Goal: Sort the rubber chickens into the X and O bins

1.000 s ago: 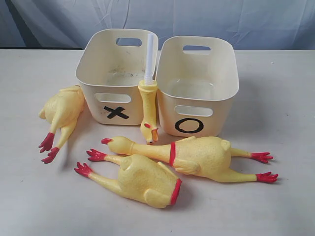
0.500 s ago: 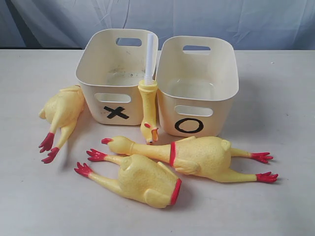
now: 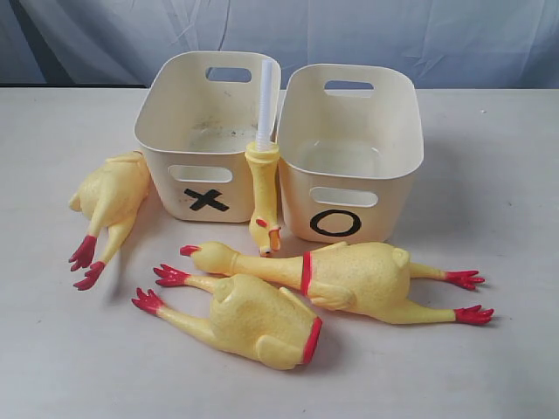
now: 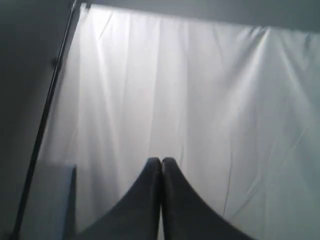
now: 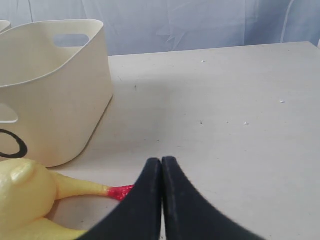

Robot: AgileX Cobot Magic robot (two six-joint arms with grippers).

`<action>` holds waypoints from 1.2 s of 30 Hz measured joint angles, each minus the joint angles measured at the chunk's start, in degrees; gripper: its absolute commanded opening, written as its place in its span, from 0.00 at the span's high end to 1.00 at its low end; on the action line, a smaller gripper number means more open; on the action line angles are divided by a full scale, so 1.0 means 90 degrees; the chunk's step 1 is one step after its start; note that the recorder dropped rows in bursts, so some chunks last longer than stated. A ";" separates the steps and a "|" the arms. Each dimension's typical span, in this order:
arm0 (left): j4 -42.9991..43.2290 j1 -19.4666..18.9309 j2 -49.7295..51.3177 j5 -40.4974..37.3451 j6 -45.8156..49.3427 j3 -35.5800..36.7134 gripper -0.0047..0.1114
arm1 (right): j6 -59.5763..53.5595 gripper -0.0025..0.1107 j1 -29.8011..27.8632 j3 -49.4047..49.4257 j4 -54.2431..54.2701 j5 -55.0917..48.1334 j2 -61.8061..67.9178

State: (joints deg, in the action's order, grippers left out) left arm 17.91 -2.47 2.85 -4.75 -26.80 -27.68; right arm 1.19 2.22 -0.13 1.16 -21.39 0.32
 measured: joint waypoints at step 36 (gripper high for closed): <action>-0.5548 0.0214 0.8896 -0.1141 0.6154 -0.1432 0.33 | 0.0000 0.98 0.0000 0.0000 0.0000 0.0000 0.0000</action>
State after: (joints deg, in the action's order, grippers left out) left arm -32.02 -0.55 82.92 -15.02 28.59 -40.56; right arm 1.19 2.22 -0.13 1.16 -21.39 0.32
